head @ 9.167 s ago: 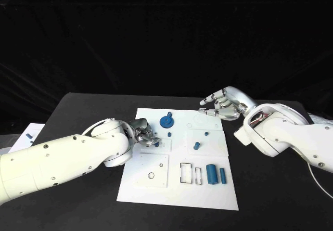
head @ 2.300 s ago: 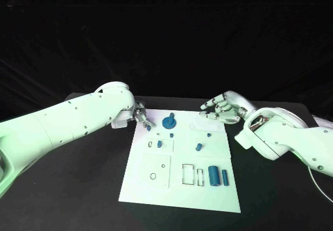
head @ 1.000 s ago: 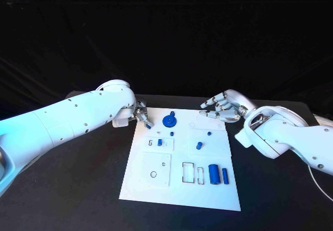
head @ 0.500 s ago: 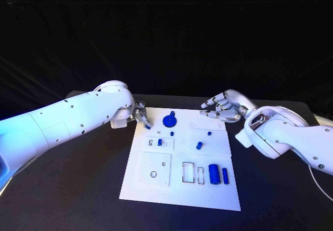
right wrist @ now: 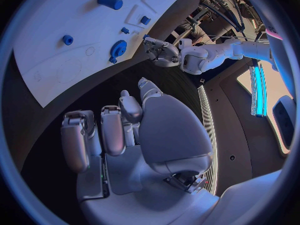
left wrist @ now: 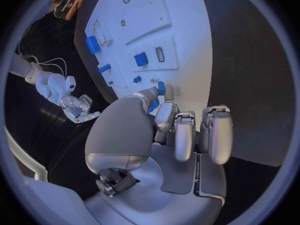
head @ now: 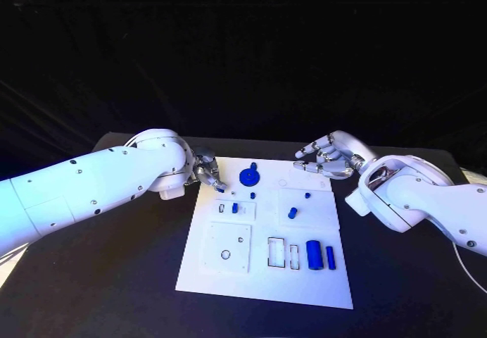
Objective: Assemble the parts on the task board
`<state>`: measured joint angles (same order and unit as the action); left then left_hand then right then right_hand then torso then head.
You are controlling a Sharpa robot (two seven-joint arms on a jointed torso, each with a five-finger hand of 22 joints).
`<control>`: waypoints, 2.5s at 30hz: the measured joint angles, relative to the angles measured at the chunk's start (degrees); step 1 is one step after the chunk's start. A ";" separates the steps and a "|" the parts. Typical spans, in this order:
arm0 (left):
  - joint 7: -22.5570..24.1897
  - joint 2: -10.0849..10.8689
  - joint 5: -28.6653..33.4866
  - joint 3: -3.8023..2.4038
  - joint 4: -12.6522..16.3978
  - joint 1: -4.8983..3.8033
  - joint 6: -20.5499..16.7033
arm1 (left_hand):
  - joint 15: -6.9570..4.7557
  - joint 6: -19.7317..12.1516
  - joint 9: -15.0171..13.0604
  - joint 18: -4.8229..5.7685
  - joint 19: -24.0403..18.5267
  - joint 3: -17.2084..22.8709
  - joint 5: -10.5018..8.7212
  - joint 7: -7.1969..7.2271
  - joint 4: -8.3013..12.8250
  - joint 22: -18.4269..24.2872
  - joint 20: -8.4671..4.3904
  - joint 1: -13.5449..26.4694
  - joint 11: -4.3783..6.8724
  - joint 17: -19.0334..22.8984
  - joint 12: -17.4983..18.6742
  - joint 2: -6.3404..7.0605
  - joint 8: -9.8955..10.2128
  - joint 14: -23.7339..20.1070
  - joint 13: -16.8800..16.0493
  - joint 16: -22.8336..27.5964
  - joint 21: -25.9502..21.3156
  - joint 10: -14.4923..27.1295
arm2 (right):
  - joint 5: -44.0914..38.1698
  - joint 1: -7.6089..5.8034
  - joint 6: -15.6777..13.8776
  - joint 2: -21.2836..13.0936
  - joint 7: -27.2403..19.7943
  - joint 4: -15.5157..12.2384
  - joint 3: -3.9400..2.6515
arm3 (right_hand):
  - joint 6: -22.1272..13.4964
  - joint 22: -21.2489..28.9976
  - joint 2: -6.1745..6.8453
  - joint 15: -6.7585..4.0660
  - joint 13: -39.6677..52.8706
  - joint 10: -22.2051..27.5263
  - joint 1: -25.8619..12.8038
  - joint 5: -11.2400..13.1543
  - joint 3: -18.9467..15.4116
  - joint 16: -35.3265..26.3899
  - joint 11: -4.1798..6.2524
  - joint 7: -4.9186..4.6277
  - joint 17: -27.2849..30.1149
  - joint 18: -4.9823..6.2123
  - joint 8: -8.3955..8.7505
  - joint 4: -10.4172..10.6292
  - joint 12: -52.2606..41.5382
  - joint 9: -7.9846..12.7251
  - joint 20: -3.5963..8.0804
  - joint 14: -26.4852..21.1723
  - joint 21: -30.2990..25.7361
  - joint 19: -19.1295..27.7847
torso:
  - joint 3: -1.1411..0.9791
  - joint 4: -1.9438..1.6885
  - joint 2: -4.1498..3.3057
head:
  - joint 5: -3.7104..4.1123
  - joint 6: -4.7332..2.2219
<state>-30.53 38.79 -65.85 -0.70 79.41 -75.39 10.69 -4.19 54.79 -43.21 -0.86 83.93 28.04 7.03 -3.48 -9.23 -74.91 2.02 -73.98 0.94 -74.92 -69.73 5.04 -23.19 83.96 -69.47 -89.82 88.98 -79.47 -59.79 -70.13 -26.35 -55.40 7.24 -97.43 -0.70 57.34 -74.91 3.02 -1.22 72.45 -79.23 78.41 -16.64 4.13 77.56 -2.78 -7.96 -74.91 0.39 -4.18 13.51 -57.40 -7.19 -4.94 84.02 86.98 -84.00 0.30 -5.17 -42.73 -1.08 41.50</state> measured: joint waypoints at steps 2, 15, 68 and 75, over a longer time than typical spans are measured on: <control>0.13 1.50 -0.33 0.05 2.23 0.77 -2.06 | 0.00 0.00 -0.06 0.00 0.00 0.11 -0.01 0.00 0.06 0.00 0.00 0.05 0.00 0.00 0.00 0.05 0.00 0.00 -0.06 0.00 0.00 0.00 | 0.00 0.00 0.00 -0.04 0.00 0.04 0.00 | 0.00 0.00 0.00 0.00 0.00 0.00 0.00 0.00 0.00 0.00 0.00 0.00 0.00 -0.01 0.00 0.00 0.00 0.00 0.00 0.00 0.00 0.00 | 0.01 -0.08 0.03 | 0.02 0.04; -0.07 6.09 -1.34 0.23 9.49 3.86 -9.63 | 0.00 0.01 -0.29 0.00 0.00 1.84 -0.27 -0.01 0.84 0.00 0.00 0.88 0.09 0.01 -0.39 0.87 -0.27 0.00 -0.30 0.00 0.00 -0.50 | 0.06 0.10 0.00 0.00 0.00 0.34 0.00 | 0.00 0.00 0.00 0.00 0.00 0.00 0.00 0.00 0.00 0.00 0.00 0.00 0.01 0.00 0.00 0.00 0.00 0.00 0.00 0.00 0.00 0.00 | 0.03 -0.10 0.10 | -0.26 0.24; -1.93 5.27 -1.55 0.45 8.97 4.67 -5.29 | 0.00 0.22 -0.79 0.00 0.00 2.89 -0.29 -0.18 1.27 0.01 0.00 1.31 0.28 -0.03 -0.38 1.29 -0.72 0.00 -0.27 0.00 0.00 -0.70 | 0.17 0.37 0.00 -0.01 -0.06 0.22 0.01 | 0.00 -0.01 0.00 0.00 0.00 0.00 0.00 0.00 0.00 -0.23 0.00 0.00 -0.02 0.00 0.00 0.00 0.00 -0.02 0.00 0.00 0.00 0.00 | -0.04 -0.02 -0.01 | -0.26 0.76; -1.90 5.29 -1.66 0.42 8.99 4.62 -4.84 | 0.00 0.22 -0.79 0.00 0.00 3.05 -0.09 -0.18 1.11 0.01 0.00 1.43 0.28 -0.02 -0.39 1.40 -0.71 0.00 -0.27 0.00 0.00 -0.70 | 0.19 0.40 0.00 -0.01 -0.06 0.27 0.01 | 0.00 -0.01 0.00 0.00 0.00 0.00 0.00 0.00 0.00 -0.23 0.00 0.00 -0.01 0.00 0.00 0.00 0.00 -0.01 0.00 0.00 0.00 0.00 | -0.03 -0.02 -0.01 | -0.26 0.74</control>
<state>-32.43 44.09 -67.51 -0.28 88.41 -70.77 5.85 -4.19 55.01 -44.00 -0.86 83.93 31.09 6.93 -3.66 -8.12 -74.90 2.02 -72.55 1.22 -74.94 -70.12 6.44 -23.90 83.96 -69.73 -89.82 88.97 -80.16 -59.60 -69.73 -26.34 -55.41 7.17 -97.16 -0.69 57.34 -74.92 3.02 -1.22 72.45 -79.23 78.41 -16.63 4.13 77.33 -2.78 -7.96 -74.92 0.39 -4.18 13.51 -57.40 -7.21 -4.94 84.03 86.98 -84.00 0.27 -5.19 -42.74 -1.34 42.24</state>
